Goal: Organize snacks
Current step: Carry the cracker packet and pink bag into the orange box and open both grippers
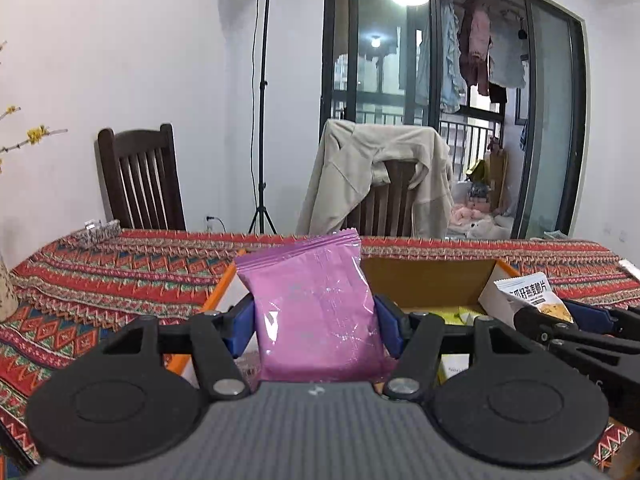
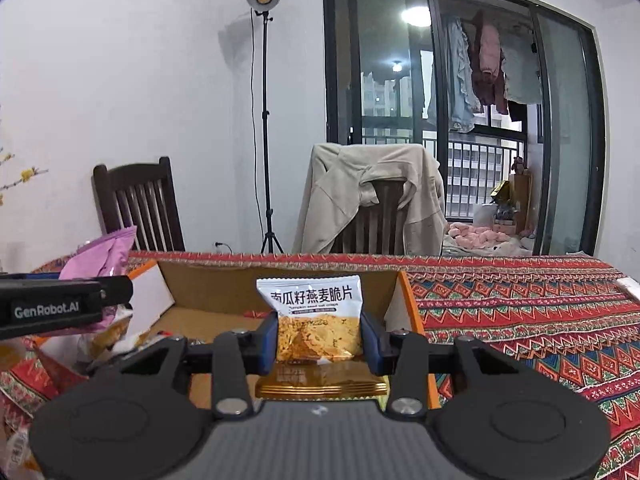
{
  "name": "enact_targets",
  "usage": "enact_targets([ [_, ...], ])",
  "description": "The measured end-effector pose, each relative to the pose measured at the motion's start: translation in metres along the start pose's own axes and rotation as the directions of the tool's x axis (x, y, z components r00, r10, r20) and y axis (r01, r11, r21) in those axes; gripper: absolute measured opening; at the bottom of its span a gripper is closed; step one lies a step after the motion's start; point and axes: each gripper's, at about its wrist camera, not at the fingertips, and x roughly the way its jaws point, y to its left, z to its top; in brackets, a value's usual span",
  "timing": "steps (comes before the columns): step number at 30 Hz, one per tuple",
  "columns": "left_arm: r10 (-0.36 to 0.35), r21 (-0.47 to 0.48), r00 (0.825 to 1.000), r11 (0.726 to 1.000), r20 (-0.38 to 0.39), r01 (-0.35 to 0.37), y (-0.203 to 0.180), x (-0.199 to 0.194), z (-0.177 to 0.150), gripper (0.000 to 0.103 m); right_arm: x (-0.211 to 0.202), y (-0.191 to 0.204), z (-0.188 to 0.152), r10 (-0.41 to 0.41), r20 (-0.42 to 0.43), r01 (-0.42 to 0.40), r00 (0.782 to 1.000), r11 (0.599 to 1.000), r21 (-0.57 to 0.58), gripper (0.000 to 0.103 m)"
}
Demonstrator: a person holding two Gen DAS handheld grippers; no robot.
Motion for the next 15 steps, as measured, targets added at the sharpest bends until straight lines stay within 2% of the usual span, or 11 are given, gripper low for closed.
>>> enact_targets([
  [9, 0.001, 0.000, 1.000, 1.000, -0.003, -0.001, 0.003, 0.003, -0.009, 0.063, 0.002, 0.000, -0.004, 0.009, -0.034, -0.008, 0.999, 1.000, 0.011, 0.044],
  [10, 0.000, -0.008, 1.000, 1.000, 0.002, 0.000, 0.004, 0.002, -0.009, 0.064, 0.003, -0.001, -0.004, 0.008, -0.035, -0.008, 0.999, 1.000, 0.012, 0.044],
  [11, -0.004, -0.015, 1.000, 1.000, 0.006, 0.004, 0.006, 0.001, -0.009, 0.074, 0.003, -0.001, -0.004, 0.007, -0.036, -0.007, 0.999, 1.000, 0.012, 0.044],
  [12, -0.008, -0.026, 1.000, 1.000, 0.013, 0.008, 0.009, 0.000, -0.008, 0.082, 0.002, -0.001, -0.004, 0.007, -0.035, -0.006, 0.999, 1.000, 0.014, 0.049],
  [13, -0.006, -0.038, 1.000, 0.999, 0.029, 0.007, 0.011, -0.002, -0.008, 0.094, 0.002, -0.002, -0.003, 0.010, -0.035, -0.009, 0.999, 1.000, 0.019, 0.063],
  [14, 0.001, -0.047, 0.999, 0.999, 0.049, 0.001, 0.012, -0.005, -0.008, 0.103, 0.003, -0.003, -0.001, 0.011, -0.032, -0.010, 0.999, 1.000, 0.026, 0.072],
  [15, 0.008, -0.056, 0.997, 0.998, 0.070, -0.004, 0.012, -0.008, -0.008, 0.103, 0.003, -0.005, 0.000, 0.011, -0.025, -0.010, 1.000, 0.999, 0.030, 0.088],
])
